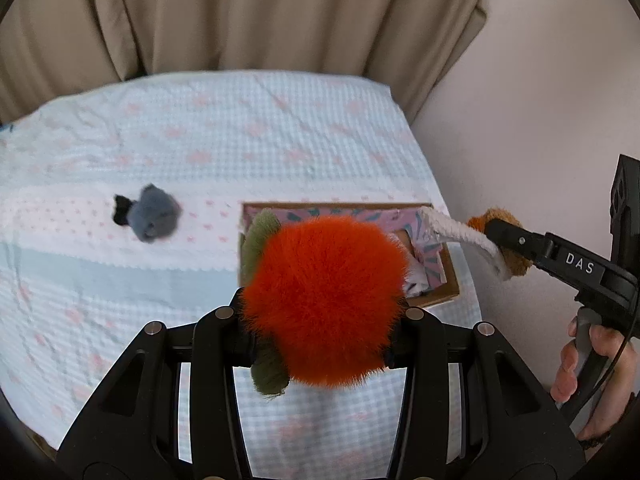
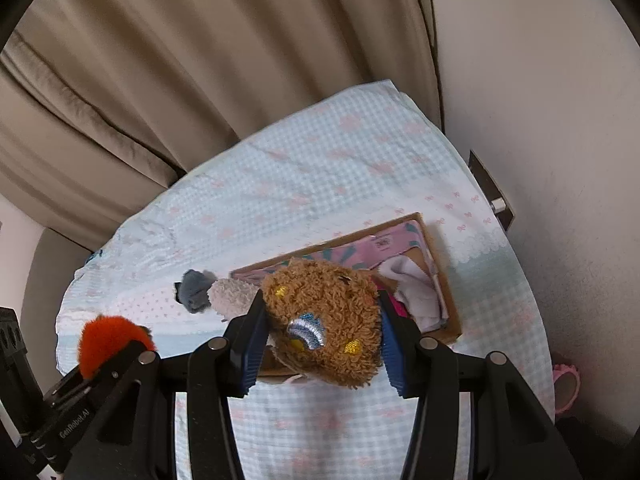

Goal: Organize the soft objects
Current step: 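Carry the orange pompom and brown plush ball into the box with both tools, then open both tools and lift them away from the box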

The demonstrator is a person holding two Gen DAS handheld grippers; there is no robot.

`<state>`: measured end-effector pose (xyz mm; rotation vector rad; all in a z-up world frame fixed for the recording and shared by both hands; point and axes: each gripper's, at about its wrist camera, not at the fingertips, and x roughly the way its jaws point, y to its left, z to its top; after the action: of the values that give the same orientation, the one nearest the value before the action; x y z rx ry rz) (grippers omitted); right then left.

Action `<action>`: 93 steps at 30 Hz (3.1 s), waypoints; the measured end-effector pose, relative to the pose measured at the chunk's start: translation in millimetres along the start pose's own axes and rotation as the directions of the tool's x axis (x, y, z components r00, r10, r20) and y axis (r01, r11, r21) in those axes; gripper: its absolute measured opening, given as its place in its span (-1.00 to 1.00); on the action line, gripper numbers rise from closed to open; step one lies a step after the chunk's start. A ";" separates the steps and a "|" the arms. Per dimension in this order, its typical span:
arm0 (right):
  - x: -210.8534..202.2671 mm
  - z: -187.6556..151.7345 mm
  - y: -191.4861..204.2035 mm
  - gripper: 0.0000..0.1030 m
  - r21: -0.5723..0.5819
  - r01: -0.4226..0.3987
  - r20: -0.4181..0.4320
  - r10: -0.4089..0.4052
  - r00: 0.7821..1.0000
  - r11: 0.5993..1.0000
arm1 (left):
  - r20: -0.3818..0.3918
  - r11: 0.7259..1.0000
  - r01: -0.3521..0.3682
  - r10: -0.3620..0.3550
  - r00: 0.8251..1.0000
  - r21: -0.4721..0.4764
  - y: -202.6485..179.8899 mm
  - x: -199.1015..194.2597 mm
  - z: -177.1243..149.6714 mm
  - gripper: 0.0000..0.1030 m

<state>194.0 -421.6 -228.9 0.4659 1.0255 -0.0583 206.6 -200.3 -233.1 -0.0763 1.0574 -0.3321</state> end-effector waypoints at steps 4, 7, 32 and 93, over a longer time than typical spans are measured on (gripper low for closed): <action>29.0 10.4 -20.5 -0.10 0.020 0.009 -0.041 -0.008 0.999 1.000 | -0.071 1.000 -0.008 0.009 0.997 0.006 -6.8 40.4 2.1 -0.25; 49.7 16.5 -28.7 -0.10 0.031 0.022 -0.068 -0.020 0.997 0.999 | -0.121 1.000 -0.014 0.014 0.993 -0.001 -7.1 67.3 4.2 -0.25; 195.0 33.3 -51.8 0.43 0.019 0.032 -0.284 -0.026 0.959 0.999 | -0.293 0.989 -0.090 0.120 0.949 0.116 -9.2 193.5 11.2 0.99; -152.8 -101.1 117.6 1.00 -0.355 0.087 0.326 0.036 0.945 0.931 | 0.325 0.968 -0.240 0.252 0.912 -0.078 60.7 -221.7 -84.7 0.99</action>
<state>62.5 -300.8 -104.3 0.0941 0.6906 0.0321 48.4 -67.1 -101.6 -0.0293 0.7259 -0.0655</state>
